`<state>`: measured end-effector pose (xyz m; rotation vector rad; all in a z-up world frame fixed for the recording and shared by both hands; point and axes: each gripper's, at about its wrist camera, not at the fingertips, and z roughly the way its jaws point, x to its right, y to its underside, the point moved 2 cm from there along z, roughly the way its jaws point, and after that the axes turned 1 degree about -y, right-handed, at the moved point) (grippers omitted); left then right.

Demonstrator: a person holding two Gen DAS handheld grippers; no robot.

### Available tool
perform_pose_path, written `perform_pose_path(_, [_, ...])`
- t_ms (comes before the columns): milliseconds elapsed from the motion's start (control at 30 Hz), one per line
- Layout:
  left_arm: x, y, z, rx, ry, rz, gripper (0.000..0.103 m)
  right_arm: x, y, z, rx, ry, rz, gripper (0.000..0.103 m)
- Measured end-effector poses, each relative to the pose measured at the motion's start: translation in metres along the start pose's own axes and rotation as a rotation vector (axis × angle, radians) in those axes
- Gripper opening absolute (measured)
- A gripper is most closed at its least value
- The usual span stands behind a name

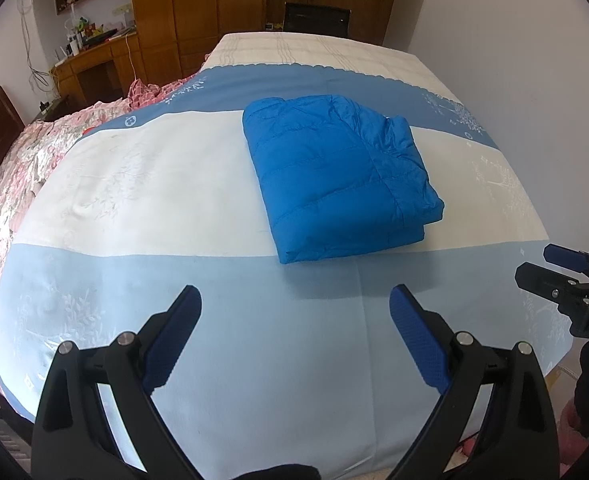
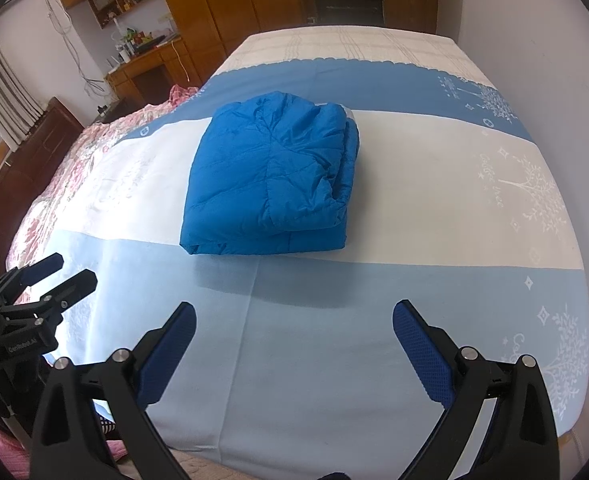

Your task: Fold large clothes

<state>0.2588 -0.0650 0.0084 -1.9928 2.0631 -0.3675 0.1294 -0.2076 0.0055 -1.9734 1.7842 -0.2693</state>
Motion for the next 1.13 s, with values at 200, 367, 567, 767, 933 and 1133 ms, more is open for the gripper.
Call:
perform_pose_path(200, [0.0001, -0.0009, 0.0011, -0.001, 0.001, 0.000, 0.094, 0.0000, -0.0002, 0.0003, -0.001, 0.003, 0.000, 0.099])
perform_pose_path(367, [-0.0015, -0.0020, 0.0024, -0.001, 0.004, 0.001, 0.094, 0.0011, -0.0020, 0.0034, -0.008, 0.004, -0.001, 0.099])
perform_pose_path(567, [-0.0015, -0.0037, 0.0044, -0.001, 0.004, 0.006, 0.094, 0.0009, -0.0029, 0.0047, -0.010, 0.004, -0.003, 0.099])
perform_pose_path(767, [-0.0007, -0.0046, 0.0051, -0.001, 0.004, 0.009, 0.094, 0.0025, -0.0039, 0.0065, -0.014, 0.001, -0.002, 0.099])
perform_pose_path(933, [-0.0013, -0.0054, 0.0066, -0.005, 0.003, 0.010, 0.094, 0.0060, -0.0059, 0.0076, -0.014, -0.003, 0.002, 0.099])
perform_pose_path(1133, [-0.0015, -0.0056, 0.0064, -0.004, 0.002, 0.013, 0.094, 0.0085, -0.0055, 0.0086, -0.016, -0.005, 0.009, 0.099])
